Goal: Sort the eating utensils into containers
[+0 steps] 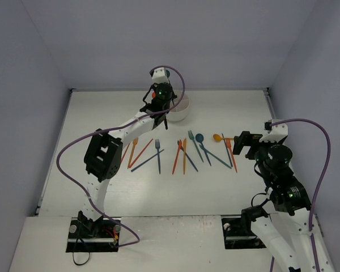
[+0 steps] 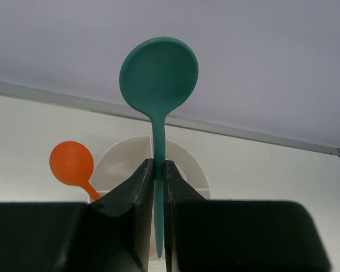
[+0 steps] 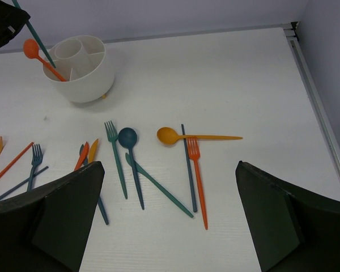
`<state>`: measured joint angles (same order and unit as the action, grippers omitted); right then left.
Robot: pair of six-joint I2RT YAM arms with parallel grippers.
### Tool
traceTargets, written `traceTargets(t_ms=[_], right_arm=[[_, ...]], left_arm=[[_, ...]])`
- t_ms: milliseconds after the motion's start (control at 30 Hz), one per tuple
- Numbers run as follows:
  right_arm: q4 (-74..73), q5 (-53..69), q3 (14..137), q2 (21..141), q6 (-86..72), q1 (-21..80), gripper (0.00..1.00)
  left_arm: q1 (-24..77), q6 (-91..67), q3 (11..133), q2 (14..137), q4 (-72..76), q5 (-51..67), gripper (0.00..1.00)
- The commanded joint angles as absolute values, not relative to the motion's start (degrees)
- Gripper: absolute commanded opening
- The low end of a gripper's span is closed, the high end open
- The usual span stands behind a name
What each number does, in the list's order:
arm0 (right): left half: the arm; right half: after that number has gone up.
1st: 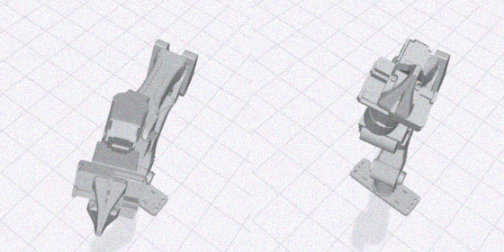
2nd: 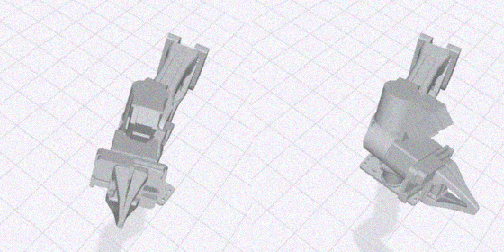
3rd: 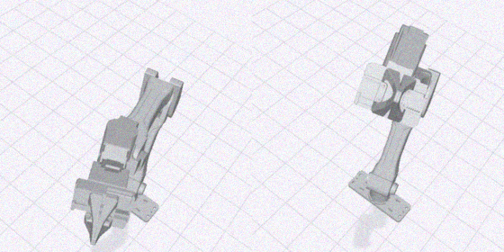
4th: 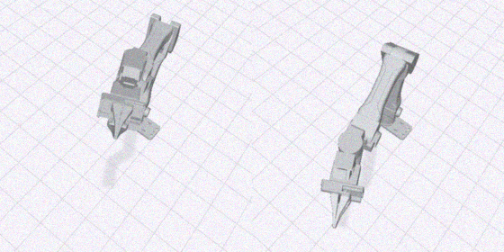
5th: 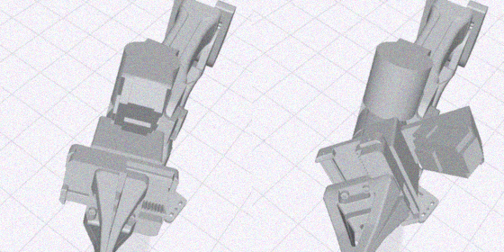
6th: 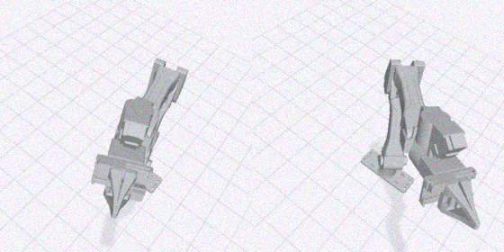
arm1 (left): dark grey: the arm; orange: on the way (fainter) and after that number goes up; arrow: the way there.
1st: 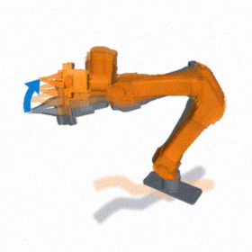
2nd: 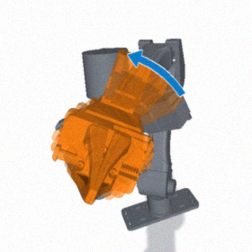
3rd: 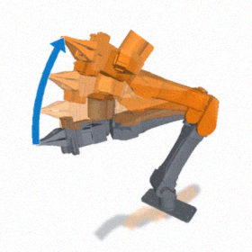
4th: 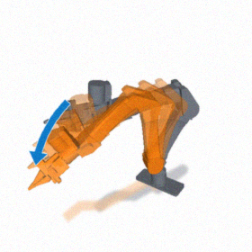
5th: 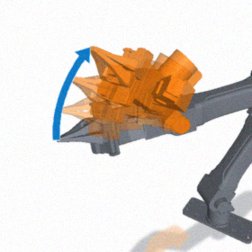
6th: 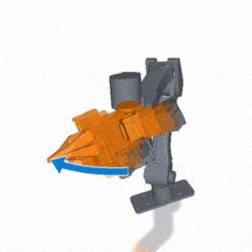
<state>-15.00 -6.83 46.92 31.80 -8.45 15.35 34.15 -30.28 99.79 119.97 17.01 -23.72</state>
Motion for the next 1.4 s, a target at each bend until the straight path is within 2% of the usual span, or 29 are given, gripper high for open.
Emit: traceTargets(t_ms=[0,667,1367], right_arm=[[-12.2,-8.7,48.2,31.8,-7.0,15.7,1.00],[-12.6,-8.7,47.6,32.0,-7.1,15.7,1.00],[-13.1,-8.7,46.7,31.0,-7.5,15.7,1.00]], left_arm=[[33.1,-27.8,103.2,118.5,26.0,-25.9,0.03],[33.6,-33.0,98.5,122.3,30.2,-33.7,0.05],[35.5,-37.5,94.6,123.0,29.8,-35.3,0.10]])
